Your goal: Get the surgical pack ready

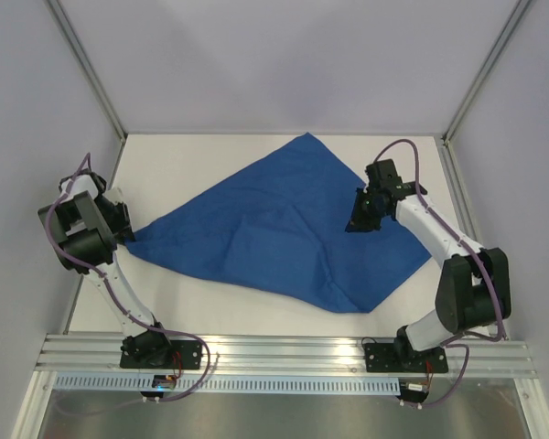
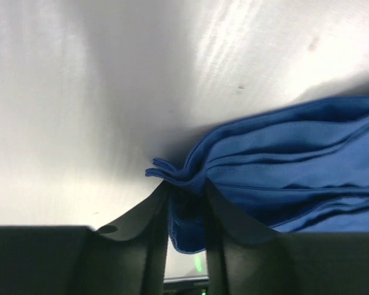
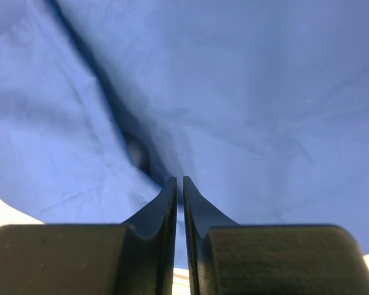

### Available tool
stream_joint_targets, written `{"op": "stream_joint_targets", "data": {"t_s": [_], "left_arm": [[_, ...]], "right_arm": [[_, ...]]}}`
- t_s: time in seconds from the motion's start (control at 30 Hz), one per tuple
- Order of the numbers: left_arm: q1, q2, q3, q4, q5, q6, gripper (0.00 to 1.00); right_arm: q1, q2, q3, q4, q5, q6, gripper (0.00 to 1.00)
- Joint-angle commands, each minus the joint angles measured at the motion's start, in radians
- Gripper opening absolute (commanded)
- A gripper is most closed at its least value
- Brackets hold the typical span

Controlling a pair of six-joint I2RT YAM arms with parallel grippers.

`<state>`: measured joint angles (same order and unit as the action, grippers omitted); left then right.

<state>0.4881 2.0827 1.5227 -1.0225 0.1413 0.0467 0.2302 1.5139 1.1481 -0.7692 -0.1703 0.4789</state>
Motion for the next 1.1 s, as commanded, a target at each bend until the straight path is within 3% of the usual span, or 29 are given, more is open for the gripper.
{"op": "stream_joint_targets", "data": {"t_s": [0.0,0.1,0.37,0.57,0.7,1.07], "left_arm": [[0.001,0.008,0.004,0.035,0.141,0.030,0.31],[0.001,-0.019,-0.002,0.030,0.179,0.056,0.00],[-0.012,-0.202,-0.004,-0.024,0.320,0.119,0.00],[-0.146,-0.349,0.023,-0.091,0.386,0.173,0.00],[-0.262,-0.409,0.068,-0.140,0.440,0.174,0.00],[-0.791,-0.425,0.197,-0.217,0.555,0.235,0.00]], "right_arm": [[0.035,0.032,0.035,0.024,-0.060,-0.017,0.10],[0.058,0.058,0.018,0.054,-0.095,-0.010,0.13],[0.087,0.137,0.004,0.119,-0.190,-0.022,0.17],[0.106,0.192,0.012,0.151,-0.234,-0.045,0.19],[0.110,0.210,-0.001,0.160,-0.244,-0.063,0.20],[0.112,0.223,-0.050,0.234,-0.251,-0.039,0.17]]}}
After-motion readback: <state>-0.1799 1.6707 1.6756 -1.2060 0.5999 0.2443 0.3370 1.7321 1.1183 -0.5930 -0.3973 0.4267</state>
